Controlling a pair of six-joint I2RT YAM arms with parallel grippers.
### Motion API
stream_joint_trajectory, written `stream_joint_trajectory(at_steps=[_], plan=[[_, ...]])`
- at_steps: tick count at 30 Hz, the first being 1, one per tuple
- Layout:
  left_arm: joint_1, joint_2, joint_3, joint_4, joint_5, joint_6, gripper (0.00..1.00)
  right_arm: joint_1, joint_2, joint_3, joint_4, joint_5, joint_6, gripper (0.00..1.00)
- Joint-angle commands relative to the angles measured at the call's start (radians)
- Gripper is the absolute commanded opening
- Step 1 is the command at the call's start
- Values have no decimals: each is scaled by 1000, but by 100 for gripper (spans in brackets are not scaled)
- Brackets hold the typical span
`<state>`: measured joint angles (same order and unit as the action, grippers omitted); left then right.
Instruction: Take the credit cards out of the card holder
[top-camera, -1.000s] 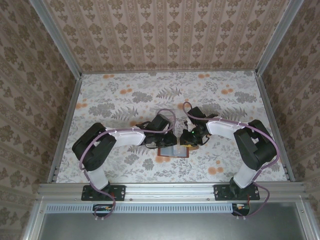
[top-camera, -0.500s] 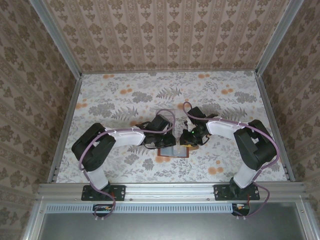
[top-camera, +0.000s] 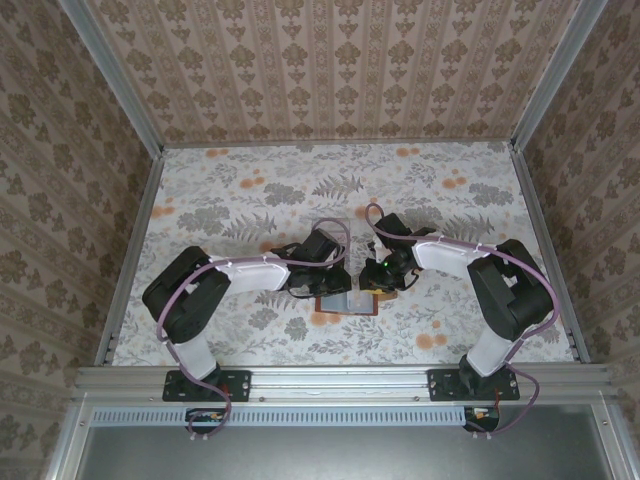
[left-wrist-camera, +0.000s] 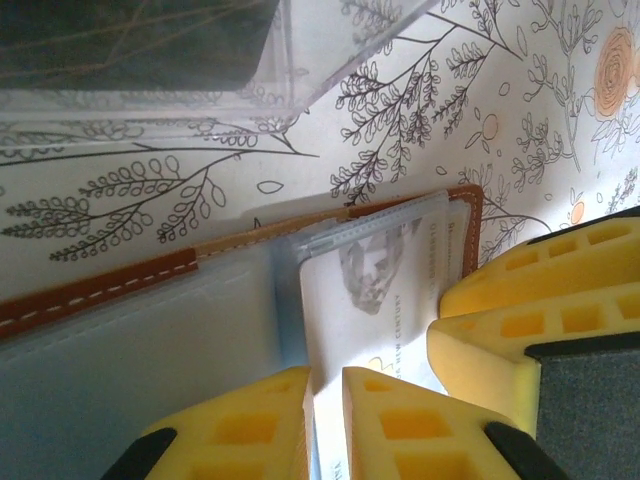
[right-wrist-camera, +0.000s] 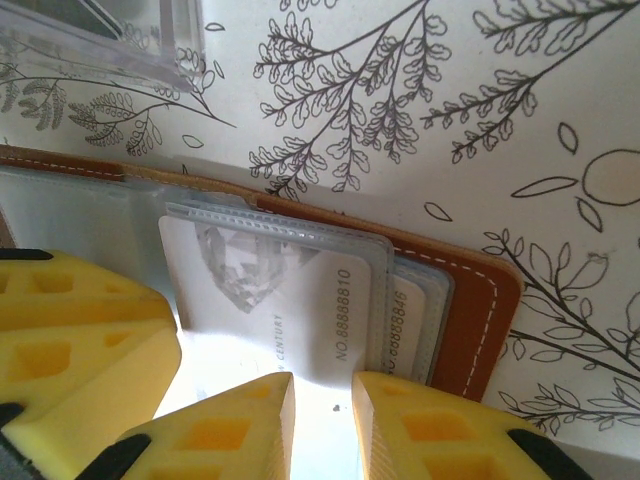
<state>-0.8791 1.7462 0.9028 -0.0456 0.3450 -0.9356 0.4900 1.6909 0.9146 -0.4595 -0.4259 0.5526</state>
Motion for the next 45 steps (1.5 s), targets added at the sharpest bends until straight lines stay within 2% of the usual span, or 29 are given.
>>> stream_joint_trajectory(at_steps=[1, 11, 21, 34, 39, 42, 45], plan=[[3, 24, -2, 10, 16, -1, 18, 9, 22, -1, -54, 48, -14, 26], [1, 15, -2, -9, -1, 9, 18, 12, 23, 0, -54, 49, -12, 26], [3, 19, -9, 23, 8, -5, 8, 12, 23, 8, -63, 54, -17, 27], [6, -29, -7, -66, -32, 35, 0, 13, 2, 10, -119, 139, -26, 27], [5, -40, -7, -73, -35, 37, 0, 14, -19, 14, -130, 147, -23, 27], [6, -45, -11, -59, -34, 34, 0, 15, -35, 17, -132, 139, -20, 32], [6, -48, -21, -11, -15, 17, 7, 16, -56, 16, -116, 108, -8, 32]])
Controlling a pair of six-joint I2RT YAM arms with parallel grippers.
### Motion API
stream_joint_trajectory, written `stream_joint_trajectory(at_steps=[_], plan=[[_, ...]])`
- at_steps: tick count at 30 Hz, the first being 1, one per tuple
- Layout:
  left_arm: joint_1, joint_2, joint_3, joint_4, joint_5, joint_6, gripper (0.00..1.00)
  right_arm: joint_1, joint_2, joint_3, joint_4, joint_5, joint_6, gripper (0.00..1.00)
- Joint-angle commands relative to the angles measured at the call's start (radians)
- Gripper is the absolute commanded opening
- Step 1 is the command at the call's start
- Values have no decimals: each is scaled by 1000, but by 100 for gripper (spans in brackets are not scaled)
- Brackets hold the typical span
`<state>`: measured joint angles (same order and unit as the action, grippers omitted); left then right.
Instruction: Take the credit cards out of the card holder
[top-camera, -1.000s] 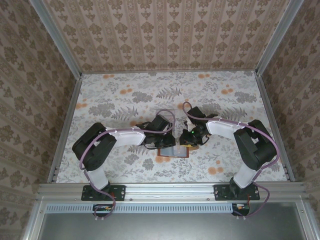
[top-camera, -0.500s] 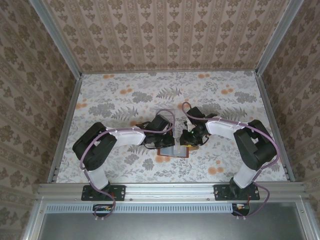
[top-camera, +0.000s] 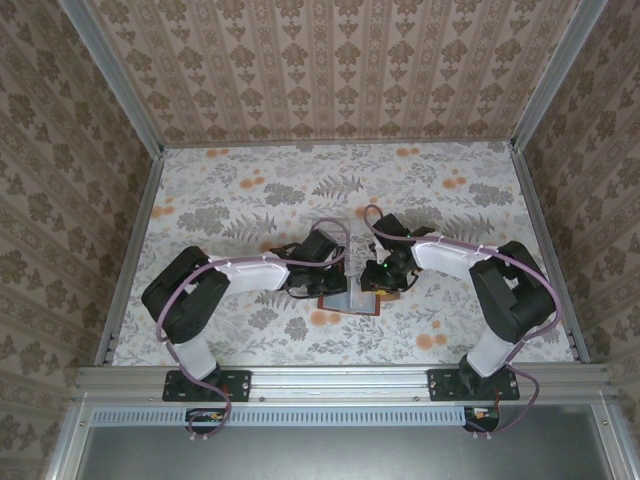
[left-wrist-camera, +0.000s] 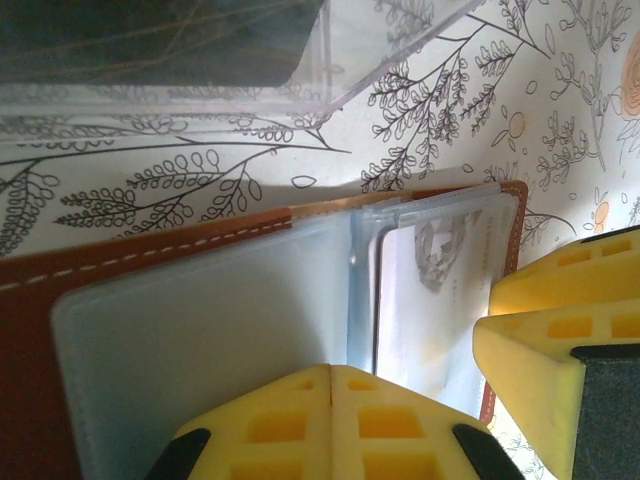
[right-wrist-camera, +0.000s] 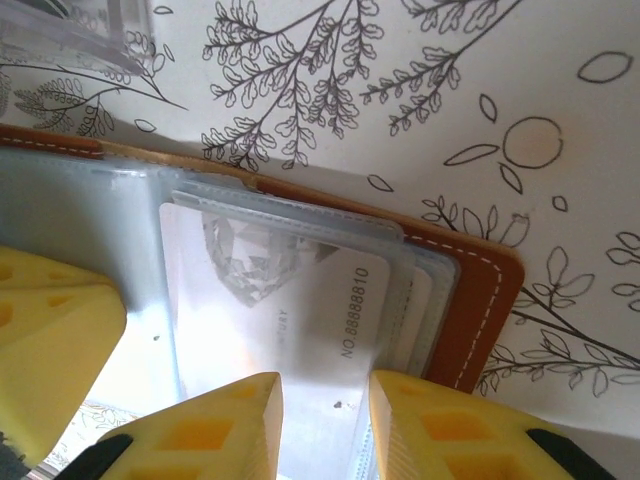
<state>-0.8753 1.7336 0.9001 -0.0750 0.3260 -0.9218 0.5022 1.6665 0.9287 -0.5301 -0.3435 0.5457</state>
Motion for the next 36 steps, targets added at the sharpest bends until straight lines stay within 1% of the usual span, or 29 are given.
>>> stream_joint_trajectory(at_steps=[1, 4, 8, 11, 12, 16, 26, 30, 36], plan=[[3, -33, -19, 35, 12, -1, 9, 4, -37, 1, -40, 16, 3, 32], [3, -23, -23, 87, 41, -21, 15, 4, -46, 0, -25, -3, 11, 32], [3, -13, -27, 137, 63, -41, 17, 4, -38, -3, -11, -16, 14, 31], [4, 0, -27, 161, 77, -51, 20, 4, -21, -6, -11, -21, 13, 31], [4, 4, -29, 168, 83, -55, 20, 4, -15, -10, 16, -20, 13, 31], [6, 24, -42, 205, 102, -73, 22, 4, 7, -16, 27, -22, 13, 31], [6, 57, -49, 210, 107, -81, 22, 5, 16, -17, 25, -17, 9, 31], [7, 54, -46, 176, 93, -72, 22, 5, 19, -16, 20, -10, 7, 31], [3, 29, -8, 3, 15, 1, 23, 5, 9, -12, -1, 23, -3, 37]])
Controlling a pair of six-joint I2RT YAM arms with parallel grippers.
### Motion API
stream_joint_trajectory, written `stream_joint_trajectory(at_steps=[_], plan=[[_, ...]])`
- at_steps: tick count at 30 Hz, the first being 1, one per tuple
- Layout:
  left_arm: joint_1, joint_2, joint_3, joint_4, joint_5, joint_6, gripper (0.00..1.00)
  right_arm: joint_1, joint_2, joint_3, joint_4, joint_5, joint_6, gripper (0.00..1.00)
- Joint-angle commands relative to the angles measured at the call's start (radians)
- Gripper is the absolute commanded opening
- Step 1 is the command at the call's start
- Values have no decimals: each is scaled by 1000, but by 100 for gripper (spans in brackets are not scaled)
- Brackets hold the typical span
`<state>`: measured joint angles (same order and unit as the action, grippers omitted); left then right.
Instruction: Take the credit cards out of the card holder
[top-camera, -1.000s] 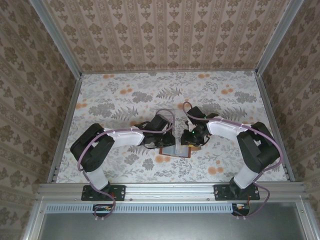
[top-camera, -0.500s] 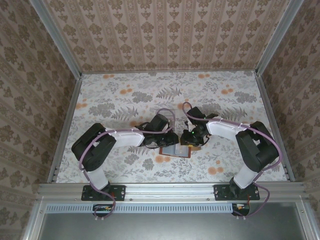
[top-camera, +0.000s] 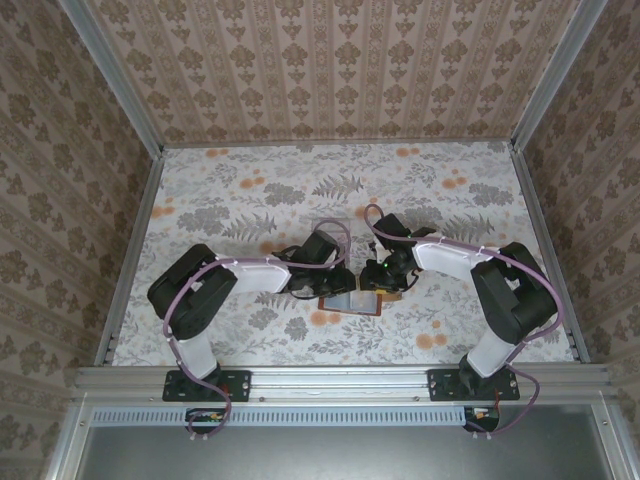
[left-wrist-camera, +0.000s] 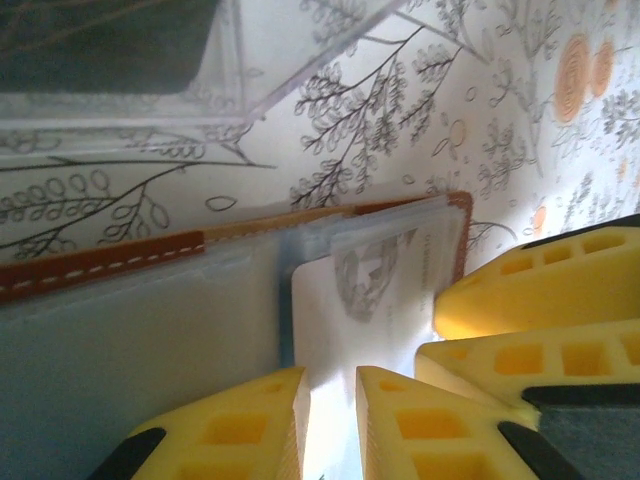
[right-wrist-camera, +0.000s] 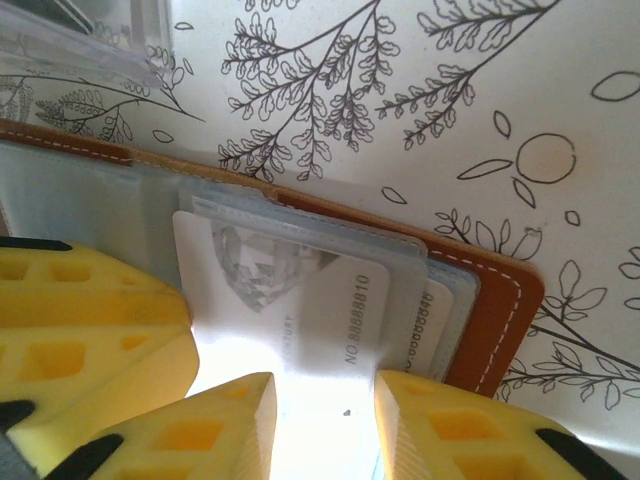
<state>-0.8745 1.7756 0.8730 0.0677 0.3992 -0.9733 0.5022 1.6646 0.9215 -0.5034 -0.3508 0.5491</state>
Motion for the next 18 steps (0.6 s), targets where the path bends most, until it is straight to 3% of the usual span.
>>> stream_joint_trajectory(at_steps=[1, 18], plan=[[3, -17, 28, -166, -68, 66, 23, 4, 10, -4, -27, 31, -7, 38], [1, -61, 42, -175, -79, 75, 30, 4, -2, 10, -63, 34, -11, 38]])
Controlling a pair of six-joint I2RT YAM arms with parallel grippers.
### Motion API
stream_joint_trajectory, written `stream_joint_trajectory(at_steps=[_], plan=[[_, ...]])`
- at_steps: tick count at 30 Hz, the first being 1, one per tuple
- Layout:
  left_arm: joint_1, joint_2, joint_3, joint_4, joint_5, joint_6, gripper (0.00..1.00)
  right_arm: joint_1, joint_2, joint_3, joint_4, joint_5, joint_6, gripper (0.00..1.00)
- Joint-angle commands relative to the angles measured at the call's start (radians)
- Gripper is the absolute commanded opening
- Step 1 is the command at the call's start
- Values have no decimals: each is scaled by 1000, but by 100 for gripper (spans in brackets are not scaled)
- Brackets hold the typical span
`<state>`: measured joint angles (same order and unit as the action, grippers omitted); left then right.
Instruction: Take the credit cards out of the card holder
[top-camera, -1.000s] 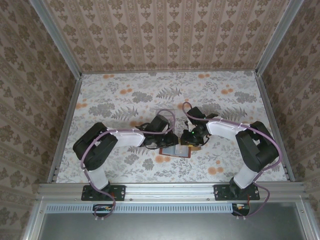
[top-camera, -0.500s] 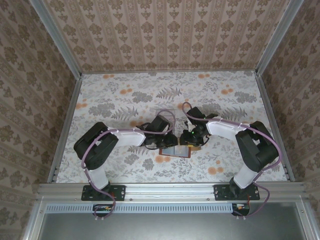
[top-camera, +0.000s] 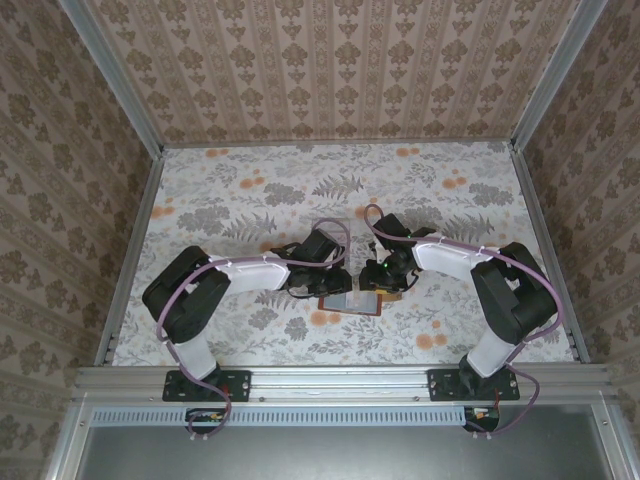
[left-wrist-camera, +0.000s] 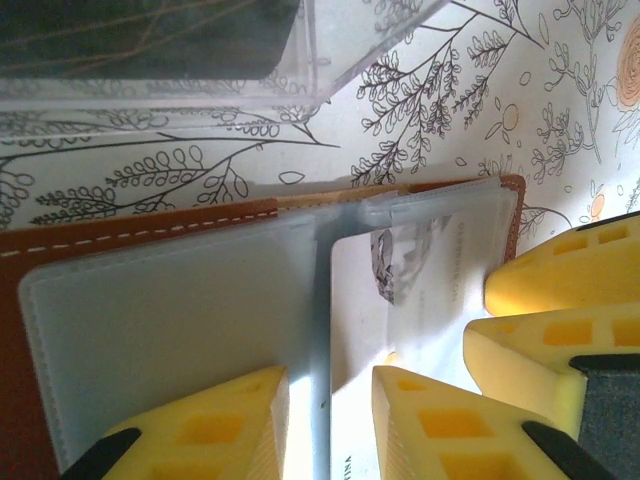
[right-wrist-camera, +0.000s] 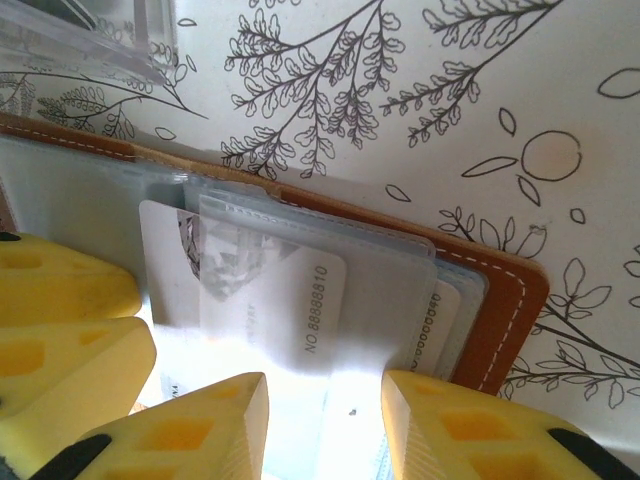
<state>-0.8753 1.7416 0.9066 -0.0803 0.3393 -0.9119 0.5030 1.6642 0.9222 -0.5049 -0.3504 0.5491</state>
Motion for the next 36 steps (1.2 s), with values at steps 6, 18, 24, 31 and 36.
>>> stream_joint_trajectory(at_steps=[6, 18, 24, 31, 36], plan=[[2, -9, 8, -29, -13, 10, 32, 4, 3, 19, -66, 29, -14, 38], [2, 47, -13, 136, 81, -51, 26, 8, 18, 23, -62, 18, -15, 37], [2, 53, -2, 80, 63, -35, 26, 9, 22, 26, -66, 18, -18, 37], [2, 42, 12, 5, 23, -9, 30, 12, 35, 31, -63, 20, -18, 34], [1, 50, 7, 57, 54, -20, 24, 17, 47, 33, -55, 18, -16, 32]])
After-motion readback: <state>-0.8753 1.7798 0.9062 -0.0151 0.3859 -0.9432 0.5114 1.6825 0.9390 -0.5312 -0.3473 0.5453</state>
